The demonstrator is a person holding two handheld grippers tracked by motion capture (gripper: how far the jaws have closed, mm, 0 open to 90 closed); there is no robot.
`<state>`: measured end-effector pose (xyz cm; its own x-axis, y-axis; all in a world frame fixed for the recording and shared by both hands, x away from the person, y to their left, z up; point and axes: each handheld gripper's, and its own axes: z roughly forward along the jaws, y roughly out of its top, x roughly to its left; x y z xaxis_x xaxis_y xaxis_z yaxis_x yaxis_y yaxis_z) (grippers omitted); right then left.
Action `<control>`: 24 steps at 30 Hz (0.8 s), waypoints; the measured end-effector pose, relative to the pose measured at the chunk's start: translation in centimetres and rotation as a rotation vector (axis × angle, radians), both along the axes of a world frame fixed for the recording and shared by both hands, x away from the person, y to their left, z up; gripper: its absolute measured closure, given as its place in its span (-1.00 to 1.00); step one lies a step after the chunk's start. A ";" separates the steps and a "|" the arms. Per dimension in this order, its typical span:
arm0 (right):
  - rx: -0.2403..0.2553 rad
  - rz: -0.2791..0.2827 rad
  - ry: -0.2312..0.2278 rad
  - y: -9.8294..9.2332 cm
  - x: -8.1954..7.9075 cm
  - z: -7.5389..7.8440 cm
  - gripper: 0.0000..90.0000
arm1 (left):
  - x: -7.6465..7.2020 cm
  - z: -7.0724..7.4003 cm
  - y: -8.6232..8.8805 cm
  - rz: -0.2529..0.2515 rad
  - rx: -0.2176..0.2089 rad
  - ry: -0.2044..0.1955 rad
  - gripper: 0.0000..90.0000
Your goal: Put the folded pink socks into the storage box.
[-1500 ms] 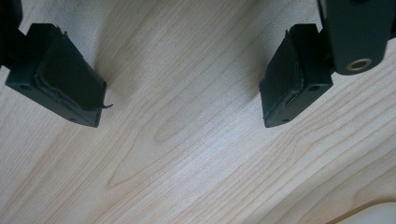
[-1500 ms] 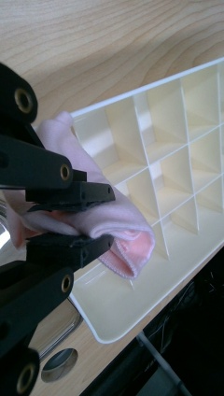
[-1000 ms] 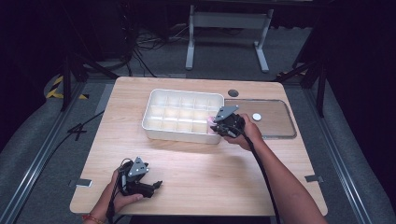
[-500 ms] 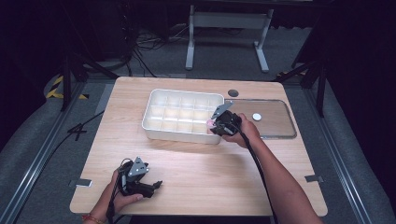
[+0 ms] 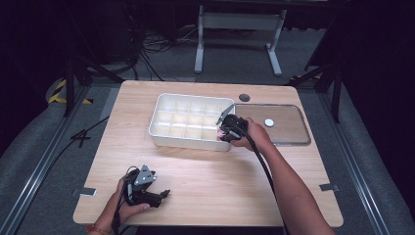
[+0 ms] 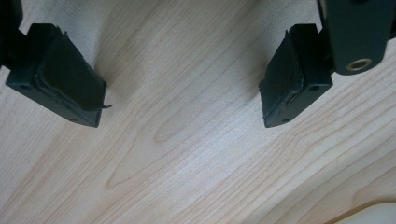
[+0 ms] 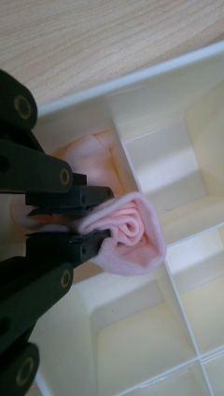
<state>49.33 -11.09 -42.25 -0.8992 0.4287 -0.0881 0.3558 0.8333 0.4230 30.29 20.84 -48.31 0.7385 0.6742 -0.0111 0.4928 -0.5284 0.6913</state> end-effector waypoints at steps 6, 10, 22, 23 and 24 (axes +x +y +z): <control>-0.010 0.003 0.032 0.1 0.3 -0.1 0.78 | 0.0 0.0 0.0 -0.002 0.004 -0.001 -0.67; -0.015 0.003 0.045 0.2 0.4 -0.1 0.78 | 0.0 0.0 0.0 -0.003 0.004 -0.001 -0.67; 0.016 -0.002 0.029 -0.1 0.2 -0.1 0.74 | 0.0 0.0 0.0 -0.002 -0.001 0.001 -0.67; 0.017 -0.003 0.026 -0.1 0.1 -0.1 0.74 | 0.0 0.0 0.0 -0.001 0.001 0.000 -0.67; 0.022 -0.004 0.024 -0.1 0.1 -0.1 0.73 | 0.0 0.0 0.0 -0.002 -0.001 0.001 -0.67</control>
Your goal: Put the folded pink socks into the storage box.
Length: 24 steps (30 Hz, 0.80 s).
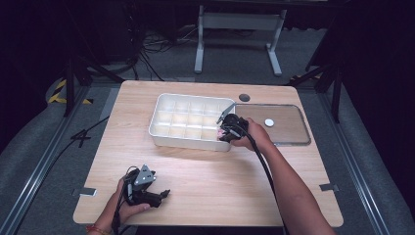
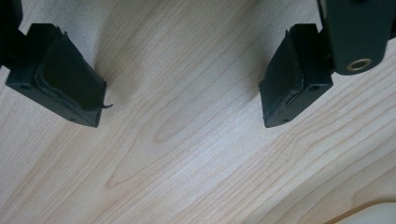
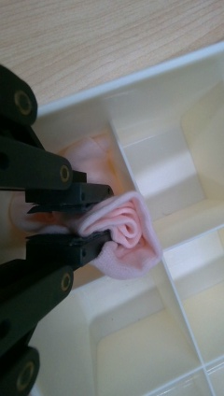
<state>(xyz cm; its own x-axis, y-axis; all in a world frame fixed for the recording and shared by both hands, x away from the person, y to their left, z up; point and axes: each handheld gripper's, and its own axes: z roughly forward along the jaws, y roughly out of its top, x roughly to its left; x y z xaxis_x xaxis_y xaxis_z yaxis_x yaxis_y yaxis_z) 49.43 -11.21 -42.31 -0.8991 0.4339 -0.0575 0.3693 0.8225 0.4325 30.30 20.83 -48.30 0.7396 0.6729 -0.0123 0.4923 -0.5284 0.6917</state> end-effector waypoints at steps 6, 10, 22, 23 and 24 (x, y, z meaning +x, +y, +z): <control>0.034 -0.013 -0.003 -0.3 -0.2 0.2 0.68 | 0.0 0.0 0.0 -0.001 -0.001 0.000 -0.67; 0.055 -0.018 0.001 -0.6 -0.3 0.5 0.65 | 0.0 0.0 0.0 0.000 0.000 0.001 -0.67; 0.078 -0.032 -0.004 -0.9 -0.3 0.8 0.60 | 0.0 0.0 0.0 0.000 0.000 0.000 -0.67; 0.082 -0.032 -0.001 -1.0 -0.3 0.9 0.60 | 0.0 0.0 0.0 0.000 0.000 0.000 -0.67; 0.085 -0.039 -0.003 -1.1 -0.3 0.9 0.59 | 0.0 0.0 0.0 0.000 0.000 0.000 -0.67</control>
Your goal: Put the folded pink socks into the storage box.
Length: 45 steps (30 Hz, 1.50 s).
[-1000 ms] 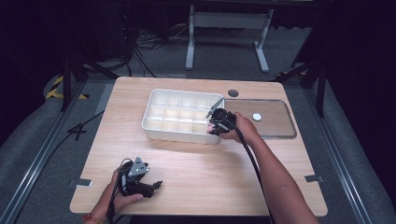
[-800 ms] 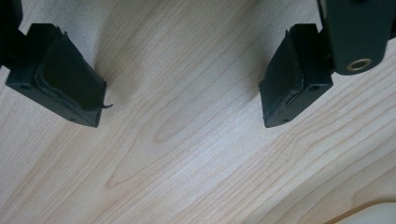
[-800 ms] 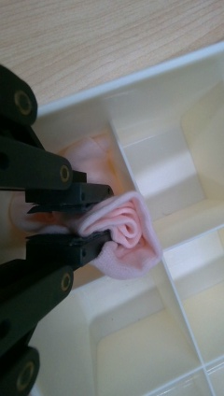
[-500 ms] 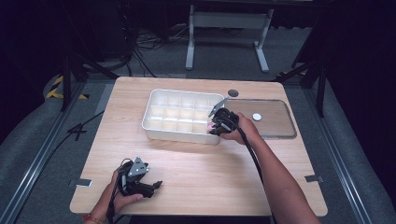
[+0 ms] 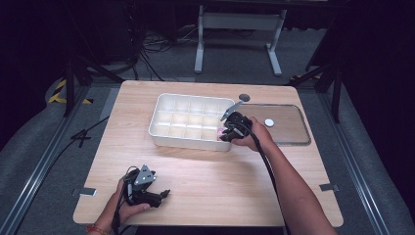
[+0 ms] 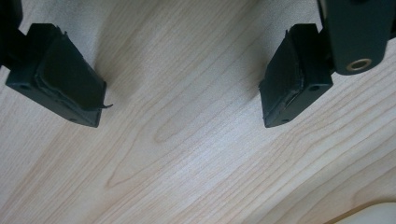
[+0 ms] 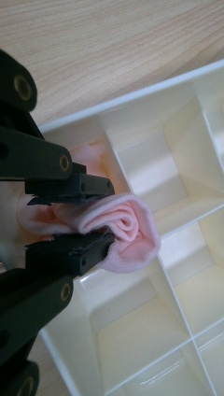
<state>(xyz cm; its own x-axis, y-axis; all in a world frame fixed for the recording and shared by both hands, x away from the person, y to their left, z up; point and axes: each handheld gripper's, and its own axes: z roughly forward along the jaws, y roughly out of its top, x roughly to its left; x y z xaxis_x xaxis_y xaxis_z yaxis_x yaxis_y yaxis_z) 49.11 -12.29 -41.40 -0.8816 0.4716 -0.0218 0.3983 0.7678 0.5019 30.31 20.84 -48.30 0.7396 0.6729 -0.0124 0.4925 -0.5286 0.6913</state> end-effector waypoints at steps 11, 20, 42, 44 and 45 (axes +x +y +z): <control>0.023 -0.007 -0.033 -0.7 -0.5 1.1 0.57 | 0.0 0.0 0.0 -0.001 -0.001 0.000 -0.67; 0.040 -0.010 -0.067 -0.8 -1.5 2.0 0.48 | 0.0 0.0 0.0 -0.001 -0.002 -0.001 -0.67; 0.058 -0.010 -0.206 -3.8 -5.7 4.9 0.06 | 0.1 0.1 0.0 -0.006 0.013 -0.007 -0.68; 0.052 -0.011 -0.215 -3.9 -5.9 5.0 0.04 | 0.1 0.1 0.0 -0.004 0.015 -0.007 -0.68; 0.050 -0.007 -0.225 -4.1 -6.2 5.0 0.04 | 0.1 0.1 0.0 -0.005 0.012 -0.006 -0.68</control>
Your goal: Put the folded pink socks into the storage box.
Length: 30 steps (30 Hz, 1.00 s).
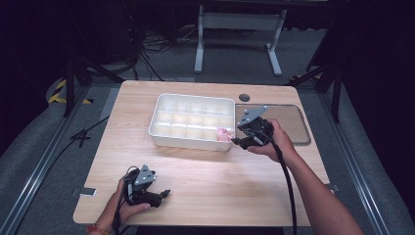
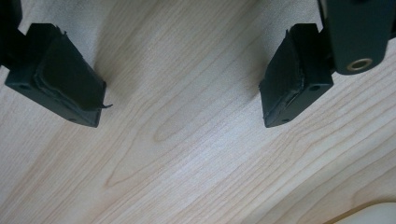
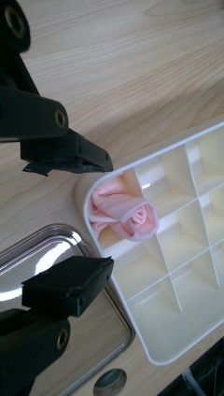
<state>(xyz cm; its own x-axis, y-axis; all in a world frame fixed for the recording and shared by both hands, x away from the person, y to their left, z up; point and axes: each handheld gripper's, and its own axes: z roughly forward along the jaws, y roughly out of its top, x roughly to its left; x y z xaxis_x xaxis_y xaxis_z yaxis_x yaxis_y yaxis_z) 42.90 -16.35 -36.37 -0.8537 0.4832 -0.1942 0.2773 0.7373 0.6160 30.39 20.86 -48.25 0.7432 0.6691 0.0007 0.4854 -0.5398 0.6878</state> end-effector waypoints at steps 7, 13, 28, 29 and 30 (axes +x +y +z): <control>0.015 0.002 -0.004 -1.6 -1.3 0.1 -0.02 | 0.0 0.0 0.0 0.002 -0.001 0.001 -0.68; 0.006 0.011 -0.001 -2.7 -2.3 -0.4 -0.05 | 0.0 0.0 -0.1 0.009 -0.008 0.005 -0.68; -0.060 -0.021 -0.042 -5.4 -4.4 -2.0 -0.08 | 0.0 0.0 -0.1 0.011 -0.007 0.004 -0.68; -0.065 -0.025 -0.043 -5.6 -4.5 -2.1 -0.09 | 0.0 -0.1 -0.1 0.015 -0.014 0.009 -0.68; -0.074 -0.028 -0.041 -5.8 -4.6 -2.3 -0.10 | 0.0 -0.1 -0.1 0.014 -0.014 0.010 -0.68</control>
<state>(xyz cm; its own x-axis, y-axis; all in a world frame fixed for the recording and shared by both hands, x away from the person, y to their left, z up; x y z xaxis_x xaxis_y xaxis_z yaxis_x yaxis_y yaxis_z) 38.31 -22.17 -38.63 -0.8305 0.4903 -0.2645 0.2746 0.7734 0.5714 30.37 20.72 -48.32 0.7334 0.6796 -0.0162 0.4997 -0.5228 0.6907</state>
